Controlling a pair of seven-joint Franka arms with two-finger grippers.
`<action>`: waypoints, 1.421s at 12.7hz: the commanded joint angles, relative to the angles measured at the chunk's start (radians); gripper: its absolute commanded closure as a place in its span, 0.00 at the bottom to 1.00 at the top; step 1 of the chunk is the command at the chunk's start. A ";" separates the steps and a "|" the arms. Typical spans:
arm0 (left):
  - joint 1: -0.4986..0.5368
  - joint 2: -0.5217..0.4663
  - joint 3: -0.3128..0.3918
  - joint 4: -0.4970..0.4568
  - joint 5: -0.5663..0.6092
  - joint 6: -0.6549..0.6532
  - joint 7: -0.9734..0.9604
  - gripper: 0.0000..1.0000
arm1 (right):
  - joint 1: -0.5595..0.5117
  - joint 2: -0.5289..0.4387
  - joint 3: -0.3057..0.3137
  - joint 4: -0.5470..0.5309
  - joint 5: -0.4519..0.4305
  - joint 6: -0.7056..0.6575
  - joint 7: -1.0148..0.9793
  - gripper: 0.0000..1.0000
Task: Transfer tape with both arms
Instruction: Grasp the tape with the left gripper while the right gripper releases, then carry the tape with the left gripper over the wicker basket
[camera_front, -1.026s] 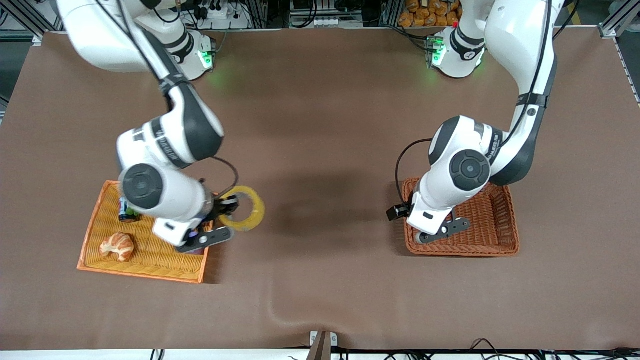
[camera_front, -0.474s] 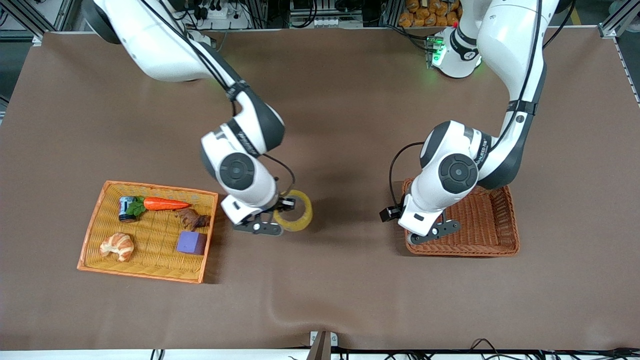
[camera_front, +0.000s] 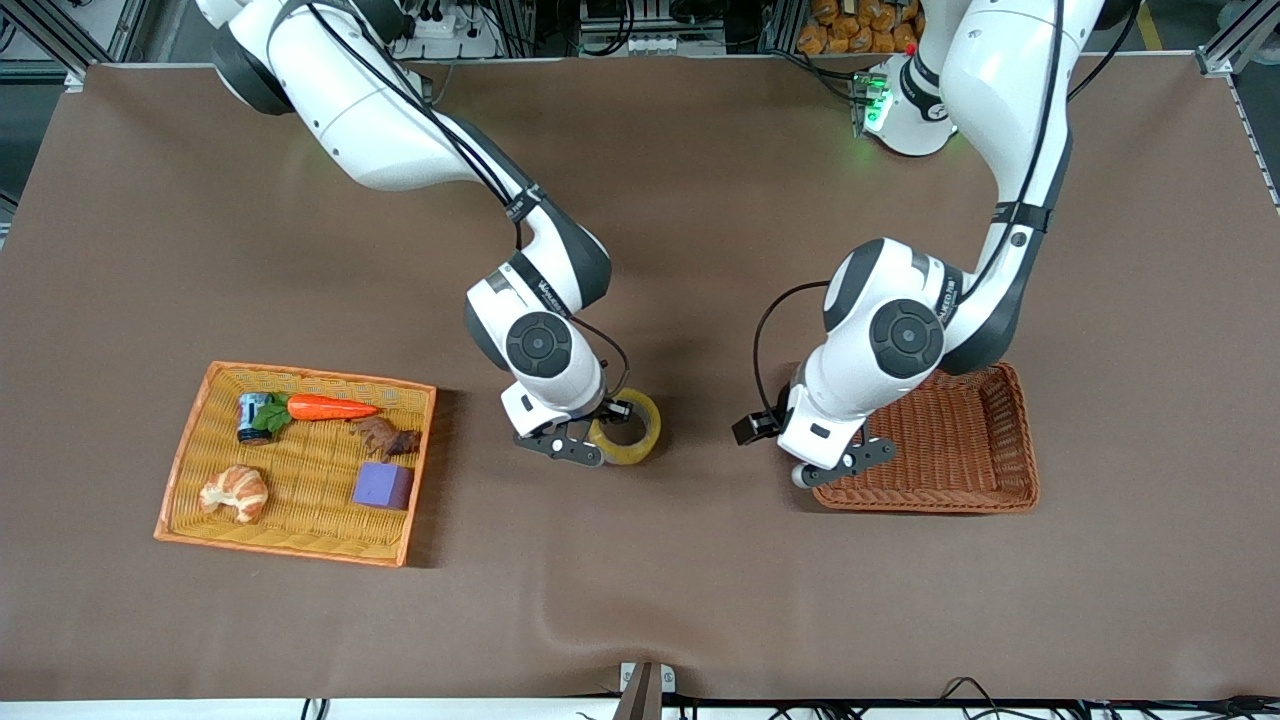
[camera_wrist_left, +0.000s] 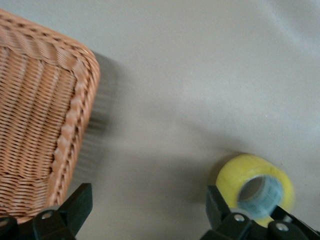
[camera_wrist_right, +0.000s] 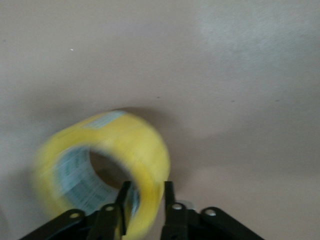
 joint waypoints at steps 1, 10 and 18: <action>-0.031 0.025 0.008 0.016 -0.033 0.013 -0.065 0.00 | 0.028 0.013 -0.036 0.010 -0.047 0.040 0.097 0.00; -0.266 0.187 0.080 0.055 0.012 0.287 -0.131 0.00 | -0.227 -0.192 -0.049 0.011 -0.036 -0.282 -0.293 0.00; -0.355 0.302 0.140 0.137 0.007 0.349 -0.154 0.31 | -0.556 -0.448 -0.049 -0.116 -0.045 -0.375 -0.769 0.00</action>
